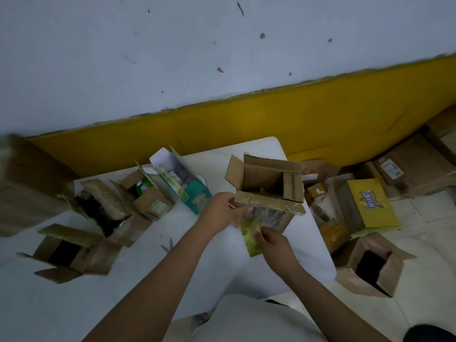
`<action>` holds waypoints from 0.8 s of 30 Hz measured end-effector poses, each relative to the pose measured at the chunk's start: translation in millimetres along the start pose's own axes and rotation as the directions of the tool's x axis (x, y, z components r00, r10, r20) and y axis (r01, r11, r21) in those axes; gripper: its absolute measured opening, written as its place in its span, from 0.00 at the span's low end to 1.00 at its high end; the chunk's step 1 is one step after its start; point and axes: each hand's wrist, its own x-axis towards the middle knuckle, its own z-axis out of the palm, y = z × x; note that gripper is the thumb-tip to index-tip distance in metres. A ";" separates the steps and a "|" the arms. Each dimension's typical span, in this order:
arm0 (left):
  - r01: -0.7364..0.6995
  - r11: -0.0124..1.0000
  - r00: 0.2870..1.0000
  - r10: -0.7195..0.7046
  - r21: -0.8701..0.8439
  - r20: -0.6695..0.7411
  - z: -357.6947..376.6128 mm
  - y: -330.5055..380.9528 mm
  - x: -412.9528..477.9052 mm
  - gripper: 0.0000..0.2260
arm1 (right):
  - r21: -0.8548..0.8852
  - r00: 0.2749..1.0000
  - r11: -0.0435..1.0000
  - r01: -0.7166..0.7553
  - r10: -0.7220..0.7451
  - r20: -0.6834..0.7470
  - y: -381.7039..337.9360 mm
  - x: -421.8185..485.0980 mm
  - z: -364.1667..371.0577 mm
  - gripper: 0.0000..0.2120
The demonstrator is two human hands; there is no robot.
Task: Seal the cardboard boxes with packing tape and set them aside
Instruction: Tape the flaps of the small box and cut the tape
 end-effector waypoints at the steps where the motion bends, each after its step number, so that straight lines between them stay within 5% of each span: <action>1: 0.004 0.991 0.994 0.011 0.135 -0.107 -1.9 2.2 -1.9 0.17 | -0.008 1.000 1.000 0.005 -0.005 0.003 -1.1 -0.6 0.4 0.16; 3: -0.026 0.933 0.940 0.145 0.358 -0.310 -4.4 2.6 -5.7 0.21 | -0.004 1.000 1.000 0.015 -0.015 0.004 -3.4 -1.4 0.5 0.16; 5: -0.141 0.790 0.840 0.414 0.597 -0.349 -5.2 4.0 -7.5 0.25 | -0.017 0.999 0.999 0.035 -0.035 -0.005 -6.5 -2.5 0.0 0.17; 7: -0.322 0.614 0.778 0.606 0.721 -0.168 -7.1 5.9 -0.8 0.26 | -0.034 0.999 0.999 0.038 -0.039 -0.021 -8.0 -2.8 -0.3 0.16; 9: -0.503 0.498 0.761 0.643 0.706 0.089 -11.2 10.3 11.0 0.23 | -0.038 0.999 0.999 0.027 -0.028 -0.032 -7.0 -3.3 -1.0 0.16; 13: -0.525 0.677 0.850 0.453 0.516 0.270 -26.5 25.1 24.7 0.16 | -0.068 0.994 0.997 0.047 -0.053 -0.099 -8.1 -6.6 -4.4 0.15; 21: -0.409 0.799 0.912 0.345 0.440 0.221 -23.4 32.9 42.8 0.11 | -0.103 0.960 0.994 0.049 -0.075 -0.269 -21.8 -2.8 -4.6 0.20; 24: -0.392 0.831 0.910 0.287 0.394 0.301 -21.4 31.2 46.3 0.13 | -0.077 0.956 0.997 0.011 -0.033 -0.293 -24.7 1.0 -6.5 0.20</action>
